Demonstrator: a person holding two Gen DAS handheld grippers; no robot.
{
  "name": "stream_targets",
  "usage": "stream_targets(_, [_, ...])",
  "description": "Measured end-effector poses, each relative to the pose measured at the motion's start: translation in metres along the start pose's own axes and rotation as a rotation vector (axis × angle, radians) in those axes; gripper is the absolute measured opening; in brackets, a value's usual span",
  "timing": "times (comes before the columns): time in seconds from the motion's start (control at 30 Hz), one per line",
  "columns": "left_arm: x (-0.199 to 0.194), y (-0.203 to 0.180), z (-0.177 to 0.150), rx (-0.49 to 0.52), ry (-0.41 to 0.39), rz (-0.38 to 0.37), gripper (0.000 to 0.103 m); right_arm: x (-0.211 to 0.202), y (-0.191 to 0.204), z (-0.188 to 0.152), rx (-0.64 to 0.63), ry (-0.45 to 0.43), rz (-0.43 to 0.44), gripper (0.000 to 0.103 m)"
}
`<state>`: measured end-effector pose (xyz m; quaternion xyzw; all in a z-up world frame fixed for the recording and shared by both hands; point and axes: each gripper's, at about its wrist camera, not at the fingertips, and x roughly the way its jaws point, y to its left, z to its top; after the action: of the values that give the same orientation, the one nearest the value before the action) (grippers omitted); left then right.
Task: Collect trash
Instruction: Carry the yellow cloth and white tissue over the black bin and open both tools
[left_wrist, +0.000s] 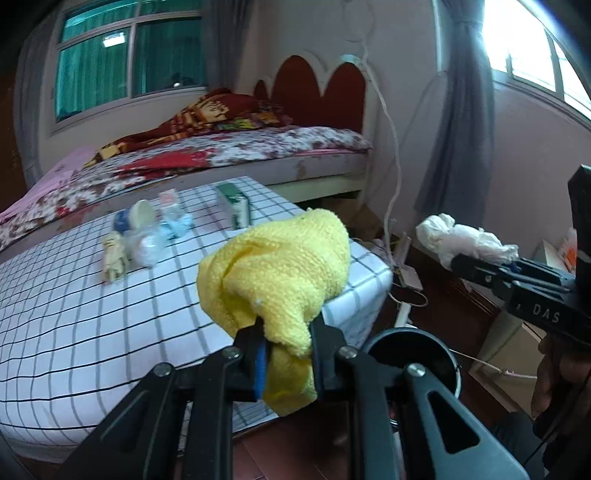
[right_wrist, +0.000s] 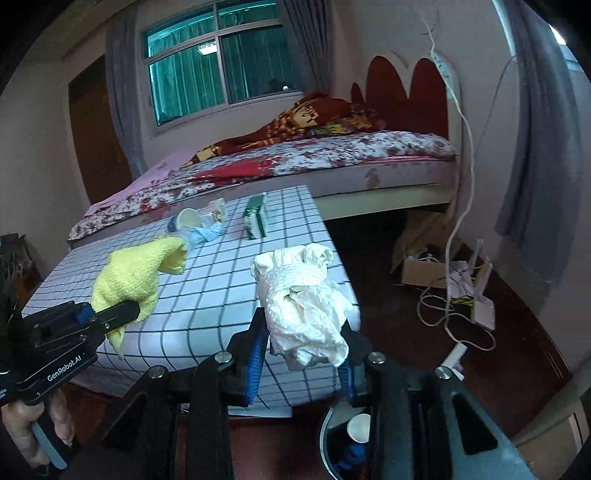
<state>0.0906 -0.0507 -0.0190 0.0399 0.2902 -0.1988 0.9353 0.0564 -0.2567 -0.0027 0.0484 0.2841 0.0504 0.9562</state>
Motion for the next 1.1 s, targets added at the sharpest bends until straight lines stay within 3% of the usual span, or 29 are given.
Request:
stream_targets(0.47, [0.032, -0.069, -0.016, 0.109, 0.082, -0.124, 0.020, -0.017, -0.062, -0.038, 0.052, 0.043, -0.101, 0.036])
stream_targets(0.87, [0.083, -0.123, -0.046, 0.199, 0.241, -0.249, 0.020, 0.006, -0.116, -0.094, 0.050, 0.203, -0.180, 0.036])
stream_targets(1.1, [0.106, -0.135, -0.068, 0.190, 0.332, -0.283, 0.020, 0.034, -0.139, -0.126, 0.101, 0.290, -0.183, 0.036])
